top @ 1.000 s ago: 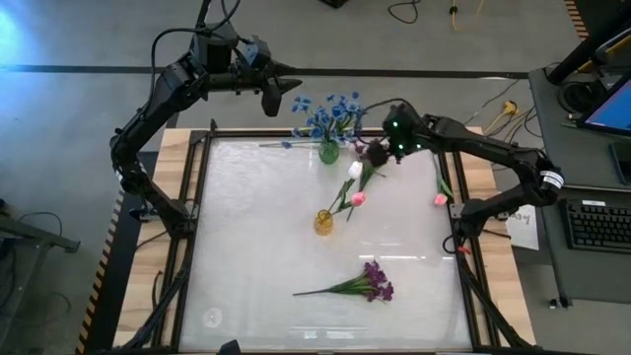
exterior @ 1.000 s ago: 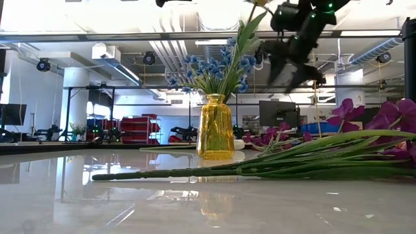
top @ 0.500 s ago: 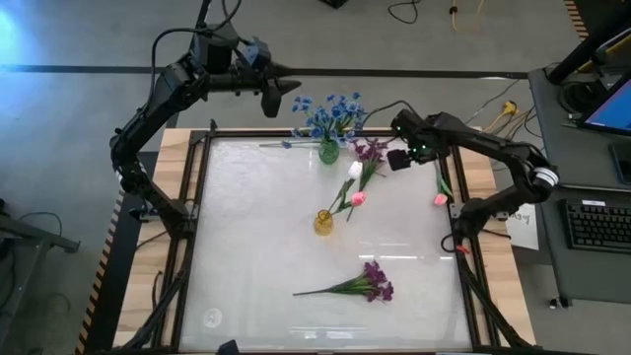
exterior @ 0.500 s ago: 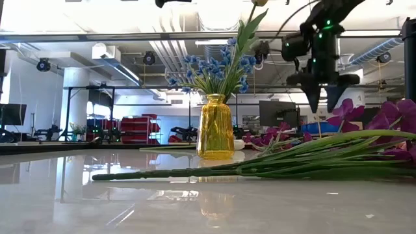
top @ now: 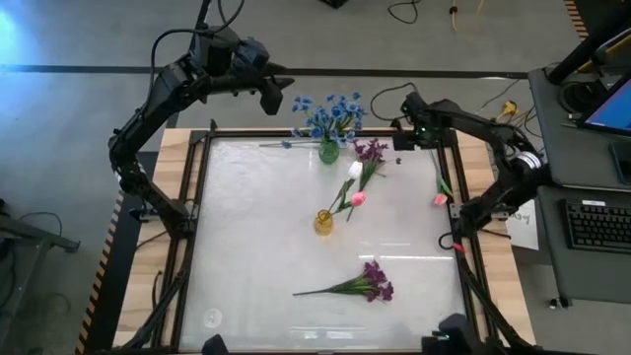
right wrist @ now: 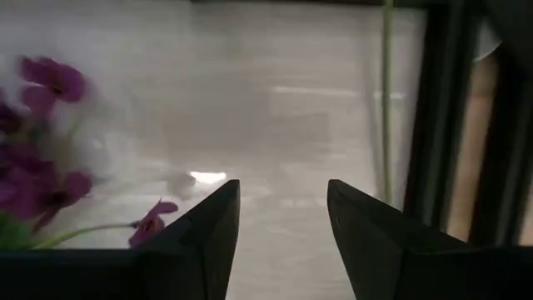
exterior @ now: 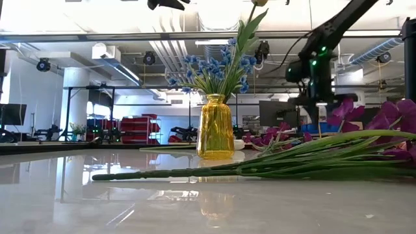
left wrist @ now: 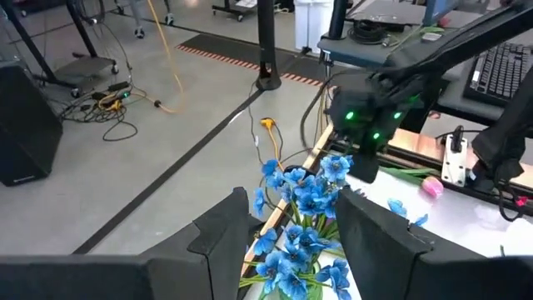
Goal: Sort flowers into vase by color
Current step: Put the pink flower into the yellow vase
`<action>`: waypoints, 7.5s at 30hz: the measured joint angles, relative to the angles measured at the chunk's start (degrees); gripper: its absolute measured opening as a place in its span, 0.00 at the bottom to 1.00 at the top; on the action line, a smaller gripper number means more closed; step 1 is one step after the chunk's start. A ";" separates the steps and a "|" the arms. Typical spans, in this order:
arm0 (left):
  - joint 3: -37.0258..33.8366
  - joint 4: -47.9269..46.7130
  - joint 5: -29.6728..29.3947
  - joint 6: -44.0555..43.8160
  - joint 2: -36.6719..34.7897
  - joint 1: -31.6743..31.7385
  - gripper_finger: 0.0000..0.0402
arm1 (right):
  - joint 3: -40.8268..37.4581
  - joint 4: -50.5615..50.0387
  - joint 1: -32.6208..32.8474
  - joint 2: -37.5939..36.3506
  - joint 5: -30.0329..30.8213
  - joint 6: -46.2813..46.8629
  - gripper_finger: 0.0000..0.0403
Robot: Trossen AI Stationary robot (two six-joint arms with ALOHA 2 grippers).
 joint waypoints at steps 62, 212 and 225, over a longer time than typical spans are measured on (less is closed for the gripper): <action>0.00 1.04 -11.26 19.04 -0.02 10.25 0.41 | 48.81 -36.41 -9.70 42.70 2.40 -7.82 0.51; 16.59 -4.41 9.67 5.83 1.88 -10.79 0.00 | 70.29 -34.19 29.35 -2.94 -3.37 -5.98 0.23; 16.04 -10.24 5.76 6.08 -5.07 -10.77 0.00 | 43.56 -29.97 29.28 -9.37 -6.05 0.68 0.51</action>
